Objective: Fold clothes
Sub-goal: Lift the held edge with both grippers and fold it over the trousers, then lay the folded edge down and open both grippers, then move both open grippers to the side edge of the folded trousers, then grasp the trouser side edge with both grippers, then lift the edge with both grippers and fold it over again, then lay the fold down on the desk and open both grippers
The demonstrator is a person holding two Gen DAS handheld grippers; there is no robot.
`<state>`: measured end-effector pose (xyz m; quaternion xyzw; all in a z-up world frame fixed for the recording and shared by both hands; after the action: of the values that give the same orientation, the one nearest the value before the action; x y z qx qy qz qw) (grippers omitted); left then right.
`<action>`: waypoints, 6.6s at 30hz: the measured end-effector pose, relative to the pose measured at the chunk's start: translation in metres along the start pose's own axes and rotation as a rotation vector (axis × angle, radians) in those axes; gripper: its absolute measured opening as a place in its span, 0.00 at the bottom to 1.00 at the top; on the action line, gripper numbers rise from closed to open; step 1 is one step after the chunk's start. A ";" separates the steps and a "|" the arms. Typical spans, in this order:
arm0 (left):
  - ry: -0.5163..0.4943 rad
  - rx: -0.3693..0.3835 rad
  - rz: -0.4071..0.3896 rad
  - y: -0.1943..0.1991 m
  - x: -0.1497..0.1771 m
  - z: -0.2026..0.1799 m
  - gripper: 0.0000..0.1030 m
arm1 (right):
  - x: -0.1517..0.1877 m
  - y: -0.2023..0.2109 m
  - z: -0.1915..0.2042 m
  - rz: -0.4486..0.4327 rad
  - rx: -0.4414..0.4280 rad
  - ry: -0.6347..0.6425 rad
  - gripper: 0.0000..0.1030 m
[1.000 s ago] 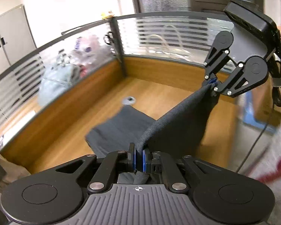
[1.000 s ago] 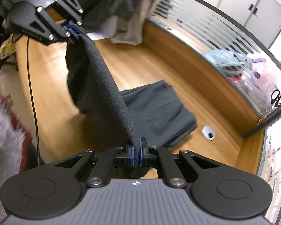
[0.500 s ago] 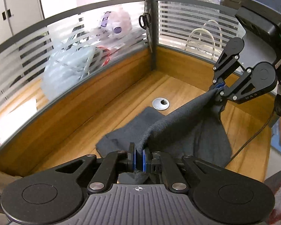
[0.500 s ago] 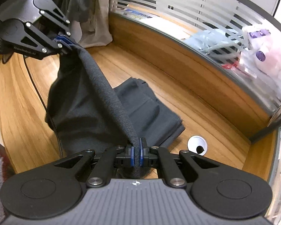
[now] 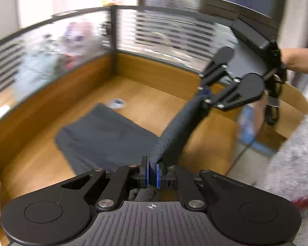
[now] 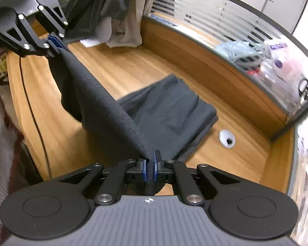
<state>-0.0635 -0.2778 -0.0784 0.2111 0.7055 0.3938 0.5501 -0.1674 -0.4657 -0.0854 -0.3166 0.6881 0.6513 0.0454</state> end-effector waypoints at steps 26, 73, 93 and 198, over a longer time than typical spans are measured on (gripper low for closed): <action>-0.095 0.180 0.177 -0.063 0.103 -0.002 0.28 | 0.143 -0.039 0.121 0.131 -0.164 -0.209 0.29; 0.912 -0.013 0.068 -0.139 0.138 0.165 0.12 | 0.106 -0.192 -0.061 -0.020 -0.288 -0.868 0.00; 0.293 -0.193 -0.031 -0.043 0.115 0.013 0.57 | 0.128 -0.044 0.061 -0.103 -0.108 -0.376 0.33; 0.843 -0.168 -0.049 -0.111 0.020 0.300 0.29 | -0.045 -0.217 -0.217 -0.068 -0.092 -0.527 0.30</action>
<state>0.2283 -0.2323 -0.2036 -0.0305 0.8389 0.4883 0.2384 0.0516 -0.6384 -0.2198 -0.1605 0.6114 0.7398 0.2305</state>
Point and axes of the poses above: each gripper's, at about its wrist camera, not at the fingertips, and y roughly against the way its jaws point, z to its left, x to its underside, the point moved 5 cm from there along -y, roughly the way its jaws point, and after that the axes turned 6 degrees about z, right-handed, at the moved point
